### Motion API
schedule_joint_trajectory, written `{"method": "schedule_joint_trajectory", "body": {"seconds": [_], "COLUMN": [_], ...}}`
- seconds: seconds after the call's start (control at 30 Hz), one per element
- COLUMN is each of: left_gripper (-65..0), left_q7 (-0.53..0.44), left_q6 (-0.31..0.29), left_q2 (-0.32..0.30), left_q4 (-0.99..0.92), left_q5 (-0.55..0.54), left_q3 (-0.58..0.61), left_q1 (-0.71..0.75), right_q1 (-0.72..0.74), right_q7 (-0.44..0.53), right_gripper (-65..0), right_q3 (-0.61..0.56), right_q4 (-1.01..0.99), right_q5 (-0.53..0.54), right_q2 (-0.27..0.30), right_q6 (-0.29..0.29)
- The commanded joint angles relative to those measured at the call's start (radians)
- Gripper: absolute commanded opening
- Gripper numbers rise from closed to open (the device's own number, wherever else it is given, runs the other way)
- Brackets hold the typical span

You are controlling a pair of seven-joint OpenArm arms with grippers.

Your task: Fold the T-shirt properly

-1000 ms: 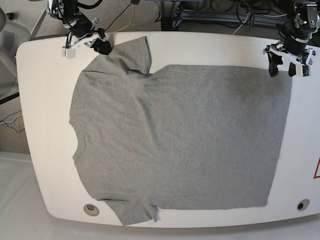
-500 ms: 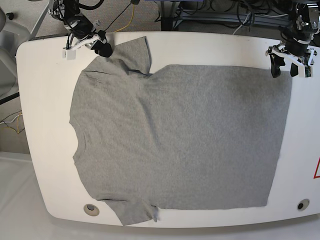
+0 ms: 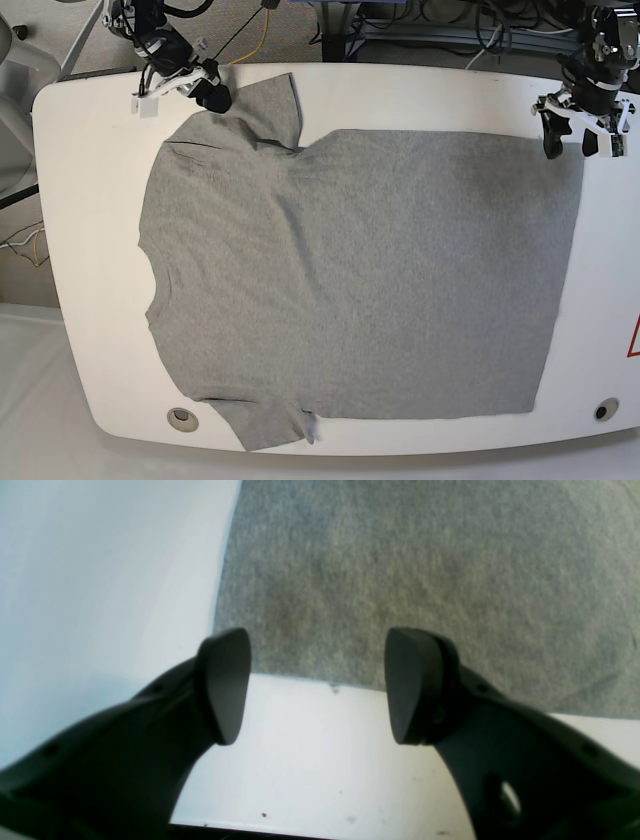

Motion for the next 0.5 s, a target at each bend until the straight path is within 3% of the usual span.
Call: {"method": "schedule_joint_trajectory", "body": {"seconds": [0.0, 0.17, 0.23, 0.47], "left_gripper": [-25.0, -25.0, -24.7, -24.5], "left_q7": [-0.027, -0.029, -0.032, -0.030], "left_q6": [-0.003, -0.004, -0.007, -0.024], "left_q2": [-0.015, -0.015, -0.014, -0.015], "left_q4": [0.016, 0.014, -0.011, -0.081], "left_q5": [-0.003, -0.004, -0.016, -0.036], "left_q3": [-0.009, -0.010, -0.014, -0.028], "left_q1": [0.006, 0.005, -0.005, -0.034], "right_q1": [-0.010, -0.011, -0.010, -0.009], "right_q7": [-0.013, -0.013, -0.008, -0.009], "right_gripper": [-51.0, -55.5, -65.0, -65.0], "right_q3": [0.002, -0.003, -0.015, -0.019], "right_q4": [0.014, 0.015, 0.003, -0.001], "right_q5": [-0.006, -0.006, -0.007, -0.012], "right_q2": [0.002, 0.003, 0.010, 0.014], "right_q6": [-0.004, -0.002, 0.004, 0.005]}}
